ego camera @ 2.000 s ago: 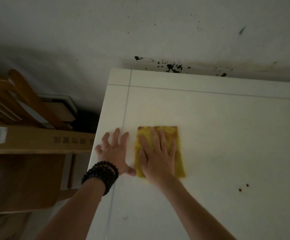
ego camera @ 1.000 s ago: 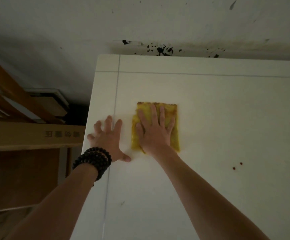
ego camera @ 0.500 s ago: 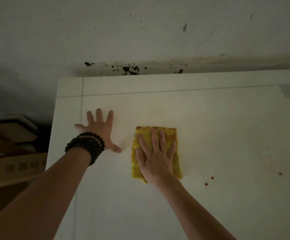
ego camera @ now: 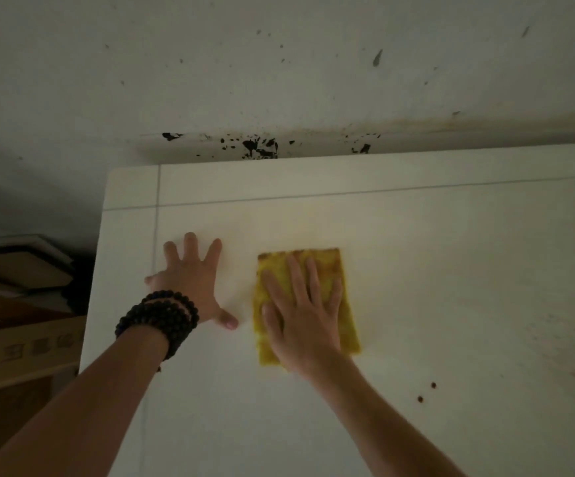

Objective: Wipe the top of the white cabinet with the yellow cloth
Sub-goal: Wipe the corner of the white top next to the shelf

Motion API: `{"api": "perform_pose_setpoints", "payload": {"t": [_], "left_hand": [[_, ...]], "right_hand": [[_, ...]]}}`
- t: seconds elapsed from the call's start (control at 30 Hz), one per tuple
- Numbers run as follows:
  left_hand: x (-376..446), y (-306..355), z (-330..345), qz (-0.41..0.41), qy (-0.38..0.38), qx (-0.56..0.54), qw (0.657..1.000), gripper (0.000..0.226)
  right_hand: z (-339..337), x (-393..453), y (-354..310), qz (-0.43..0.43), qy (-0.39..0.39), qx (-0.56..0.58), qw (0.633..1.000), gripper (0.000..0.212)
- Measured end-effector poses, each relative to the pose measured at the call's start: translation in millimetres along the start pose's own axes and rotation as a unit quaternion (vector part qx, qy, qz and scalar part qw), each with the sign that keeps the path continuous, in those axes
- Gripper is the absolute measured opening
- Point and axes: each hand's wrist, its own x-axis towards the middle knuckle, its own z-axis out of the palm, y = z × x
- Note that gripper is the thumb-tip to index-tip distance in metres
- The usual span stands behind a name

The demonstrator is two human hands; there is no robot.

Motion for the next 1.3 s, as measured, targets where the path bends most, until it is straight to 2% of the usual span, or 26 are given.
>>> {"api": "perform_pose_setpoints", "payload": {"t": [0.1,0.37,0.43,0.53,0.63,0.77,0.93,1.1,1.17,1.3], "left_hand": [[0,1,0,0.003,0.002,0.000,1.000,0.148],[0,-3,3,0.004,-0.003,-0.010,1.000,0.146],[0,-5,5,0.004,0.006,-0.009,1.000,0.146],[-2,-4,5,0.003,0.009,-0.011,1.000,0.147],[0,-4,6,0.005,0.020,-0.013,1.000,0.148],[-3,-4,6,0.005,0.010,-0.021,1.000,0.147],[-1,-4,6,-0.006,0.012,-0.026,1.000,0.149],[-12,-17,11,0.021,0.030,-0.026,0.999,0.142],[-12,-36,6,0.014,0.015,-0.024,0.999,0.140],[-5,-58,1,-0.033,-0.016,-0.033,0.999,0.144]], "right_hand": [[5,-18,1,-0.006,-0.016,-0.023,1.000,0.054],[-25,126,7,-0.009,-0.012,-0.050,0.999,0.058],[-20,120,7,-0.006,-0.007,-0.054,0.999,0.059],[-8,57,-2,-0.029,0.014,-0.050,0.998,0.061],[0,3,-7,-0.063,-0.020,-0.051,0.997,0.062],[-9,52,-5,-0.080,-0.033,-0.060,0.994,0.060],[-16,117,-20,-0.041,-0.031,-0.060,0.997,0.059],[-5,57,-30,-0.061,-0.033,-0.037,0.997,0.059],[0,32,-36,-0.064,-0.037,-0.038,0.997,0.059],[-4,61,-47,-0.066,-0.052,-0.051,0.995,0.057]]}}
